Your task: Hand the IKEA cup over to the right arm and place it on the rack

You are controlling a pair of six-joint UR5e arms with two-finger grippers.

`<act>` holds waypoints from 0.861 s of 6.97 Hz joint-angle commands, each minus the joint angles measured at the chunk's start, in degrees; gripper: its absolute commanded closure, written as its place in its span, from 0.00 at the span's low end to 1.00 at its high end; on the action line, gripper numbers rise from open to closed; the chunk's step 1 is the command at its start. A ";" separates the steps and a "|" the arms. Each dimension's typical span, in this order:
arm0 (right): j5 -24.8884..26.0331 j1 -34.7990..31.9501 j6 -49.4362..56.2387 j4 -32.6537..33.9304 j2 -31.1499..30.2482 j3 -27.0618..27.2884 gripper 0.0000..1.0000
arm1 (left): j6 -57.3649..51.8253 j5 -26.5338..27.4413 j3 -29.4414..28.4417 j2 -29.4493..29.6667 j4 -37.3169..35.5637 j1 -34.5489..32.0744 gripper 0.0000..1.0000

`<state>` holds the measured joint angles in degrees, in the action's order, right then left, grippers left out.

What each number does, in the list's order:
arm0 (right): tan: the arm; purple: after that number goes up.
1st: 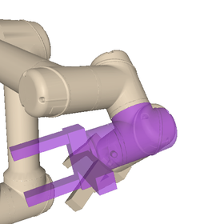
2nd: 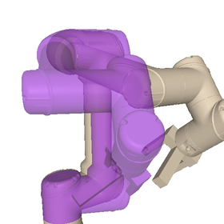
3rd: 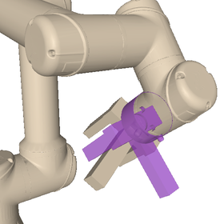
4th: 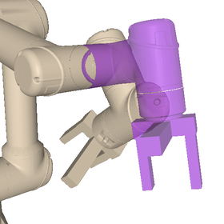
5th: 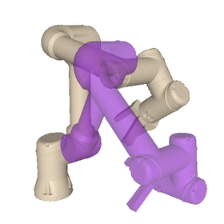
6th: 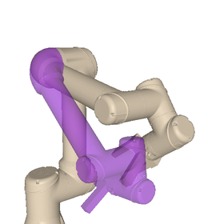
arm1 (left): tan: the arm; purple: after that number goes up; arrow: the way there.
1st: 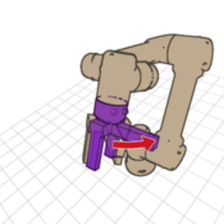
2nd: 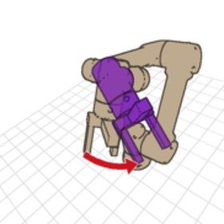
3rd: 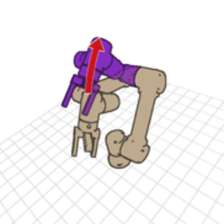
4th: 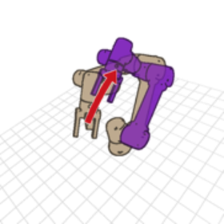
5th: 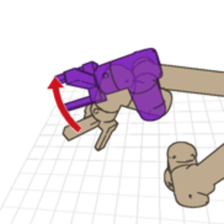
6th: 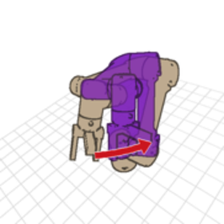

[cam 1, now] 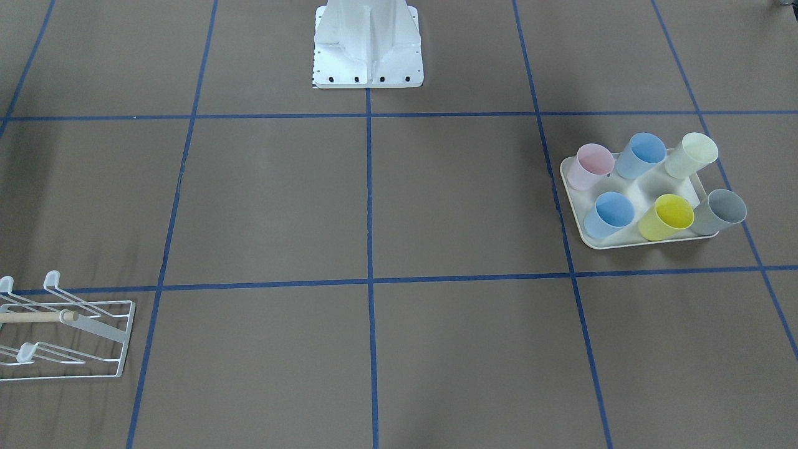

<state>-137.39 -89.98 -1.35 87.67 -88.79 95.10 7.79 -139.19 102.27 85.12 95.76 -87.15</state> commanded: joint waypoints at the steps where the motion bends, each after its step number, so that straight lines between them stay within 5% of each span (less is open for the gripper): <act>1: -0.24 0.42 -0.49 0.05 0.02 0.17 0.00 | 13.92 -0.12 0.65 -5.37 10.94 4.93 0.00; 3: -0.25 0.59 -1.72 -0.04 0.02 0.17 0.00 | 26.72 1.97 0.65 -12.75 26.62 11.98 0.00; 6: -1.64 0.51 -1.73 -0.04 -0.07 0.26 0.00 | 29.47 6.38 -0.05 -13.40 27.29 15.95 0.04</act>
<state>-137.98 -89.41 -3.06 87.63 -88.82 95.35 36.25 -134.67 102.54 71.91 122.66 -72.58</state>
